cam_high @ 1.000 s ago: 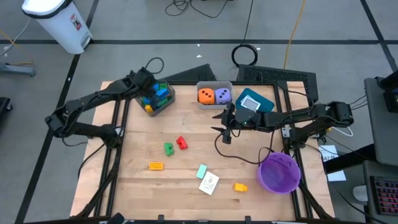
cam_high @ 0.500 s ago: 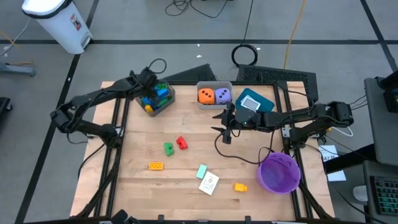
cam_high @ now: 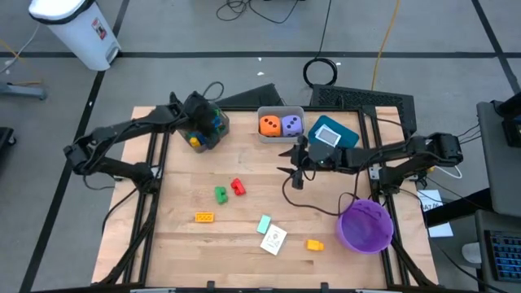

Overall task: Pick & Place Toys
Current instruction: Put the red gamepiece into the black bin

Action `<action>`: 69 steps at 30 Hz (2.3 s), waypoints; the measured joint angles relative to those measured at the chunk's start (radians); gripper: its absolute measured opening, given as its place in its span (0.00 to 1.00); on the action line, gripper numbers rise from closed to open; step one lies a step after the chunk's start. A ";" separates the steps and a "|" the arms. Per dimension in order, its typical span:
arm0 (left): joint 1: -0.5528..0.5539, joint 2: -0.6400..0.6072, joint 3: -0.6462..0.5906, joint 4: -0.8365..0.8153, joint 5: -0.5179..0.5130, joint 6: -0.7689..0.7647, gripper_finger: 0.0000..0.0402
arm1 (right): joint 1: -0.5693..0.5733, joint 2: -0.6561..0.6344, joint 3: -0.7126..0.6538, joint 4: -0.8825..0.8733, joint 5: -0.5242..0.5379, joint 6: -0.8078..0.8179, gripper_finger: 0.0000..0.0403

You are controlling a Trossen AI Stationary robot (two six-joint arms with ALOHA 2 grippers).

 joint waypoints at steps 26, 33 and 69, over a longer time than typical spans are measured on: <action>-0.639 0.176 0.000 0.282 -0.094 0.009 0.43 | 0.010 0.000 -0.128 0.274 -0.209 0.020 0.53; -0.653 0.176 0.000 0.124 -0.118 0.326 0.43 | 0.010 0.000 -0.128 0.271 -0.209 0.018 0.53; -0.609 0.380 0.006 0.197 -0.072 0.756 0.43 | 0.002 0.000 -0.128 0.230 -0.207 -0.008 0.53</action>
